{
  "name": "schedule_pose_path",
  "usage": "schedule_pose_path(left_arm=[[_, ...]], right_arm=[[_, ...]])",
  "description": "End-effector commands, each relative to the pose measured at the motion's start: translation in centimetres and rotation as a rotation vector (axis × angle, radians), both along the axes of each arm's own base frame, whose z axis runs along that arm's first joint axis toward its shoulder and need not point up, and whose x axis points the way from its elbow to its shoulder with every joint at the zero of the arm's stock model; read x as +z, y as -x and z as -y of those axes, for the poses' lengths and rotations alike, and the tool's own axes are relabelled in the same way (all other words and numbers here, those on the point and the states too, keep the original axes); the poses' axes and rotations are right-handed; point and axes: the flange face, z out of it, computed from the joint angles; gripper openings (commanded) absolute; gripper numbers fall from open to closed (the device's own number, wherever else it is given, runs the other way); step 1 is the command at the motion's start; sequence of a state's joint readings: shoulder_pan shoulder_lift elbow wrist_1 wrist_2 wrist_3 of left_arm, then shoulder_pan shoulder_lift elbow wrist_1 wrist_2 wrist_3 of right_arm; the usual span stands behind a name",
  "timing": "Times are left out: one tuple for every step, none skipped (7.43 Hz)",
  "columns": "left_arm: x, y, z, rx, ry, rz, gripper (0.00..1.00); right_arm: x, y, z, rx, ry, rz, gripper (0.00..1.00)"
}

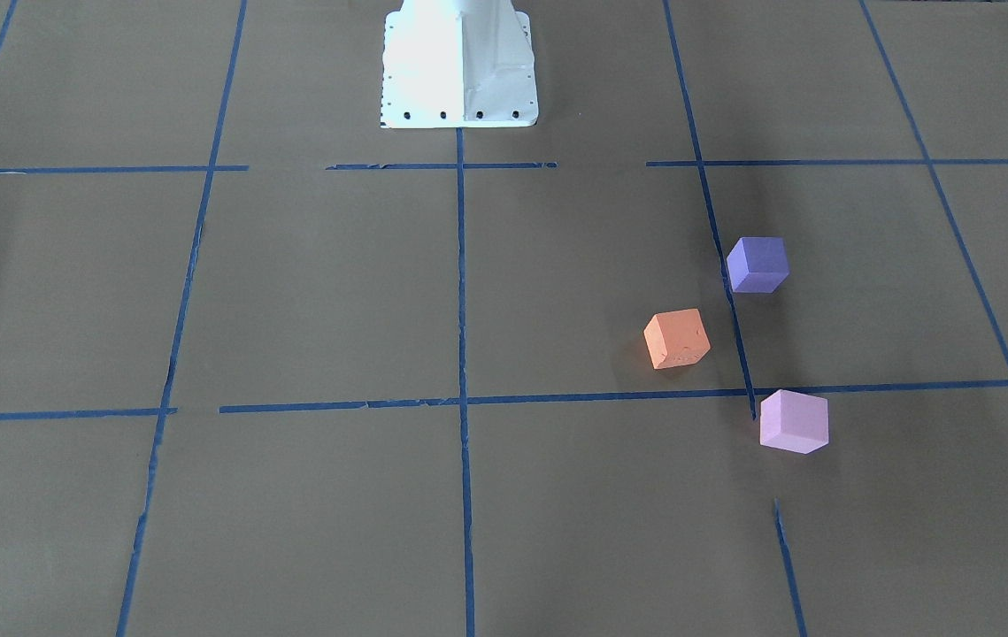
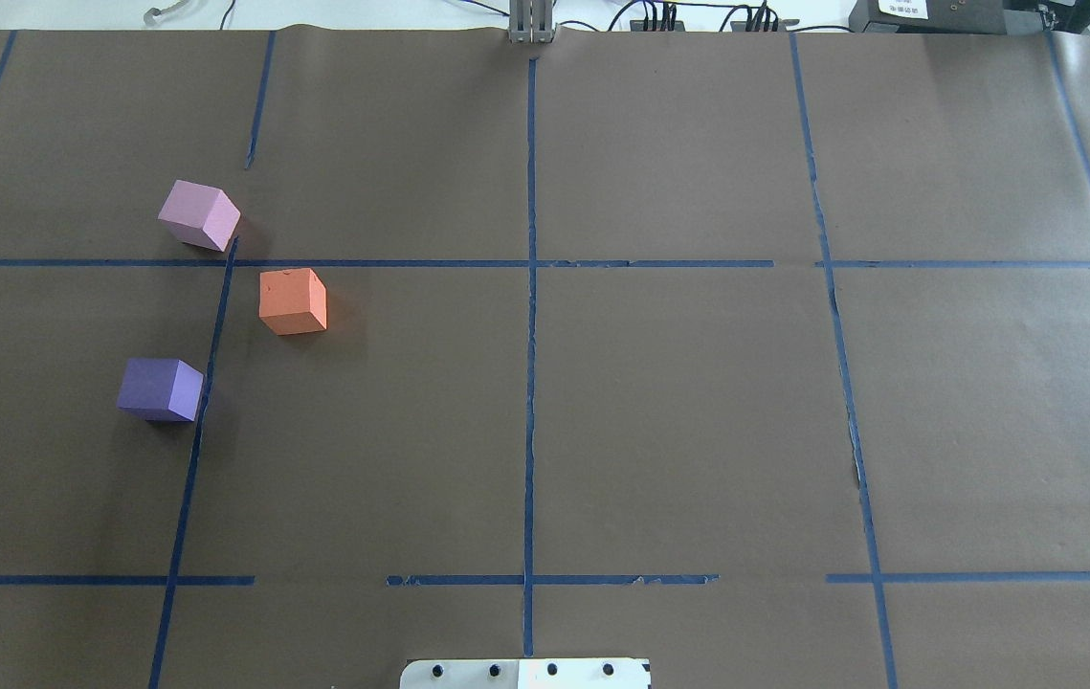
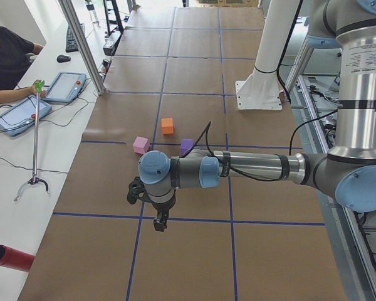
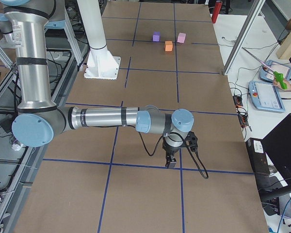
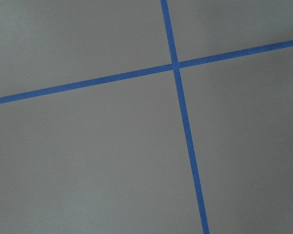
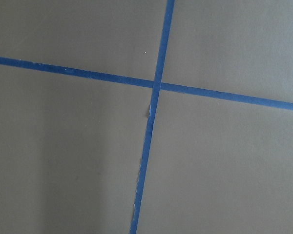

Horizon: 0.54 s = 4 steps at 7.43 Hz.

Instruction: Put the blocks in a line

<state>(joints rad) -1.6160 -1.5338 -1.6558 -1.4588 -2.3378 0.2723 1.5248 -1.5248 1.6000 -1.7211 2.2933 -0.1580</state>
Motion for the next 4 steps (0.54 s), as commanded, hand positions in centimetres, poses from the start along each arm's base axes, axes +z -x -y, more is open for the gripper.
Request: schedule_pose_path(left_arm=[[-0.4, 0.0, -0.1, 0.003, -0.011, 0.0, 1.0], [-0.6, 0.0, 0.2, -0.002, -0.011, 0.001, 1.0], [-0.9, -0.1, 0.8, 0.001, -0.018, 0.001, 1.0], [-2.6, 0.0, 1.8, -0.021, -0.032, 0.002, 1.0]], right_arm=[[0.0, 0.0, 0.0, 0.0, 0.0, 0.0, 1.0], [0.0, 0.0, 0.0, 0.0, 0.0, 0.0, 1.0], [0.0, 0.0, 0.0, 0.0, 0.0, 0.0, 1.0], [0.0, 0.0, 0.0, 0.0, 0.0, 0.0, 1.0]])
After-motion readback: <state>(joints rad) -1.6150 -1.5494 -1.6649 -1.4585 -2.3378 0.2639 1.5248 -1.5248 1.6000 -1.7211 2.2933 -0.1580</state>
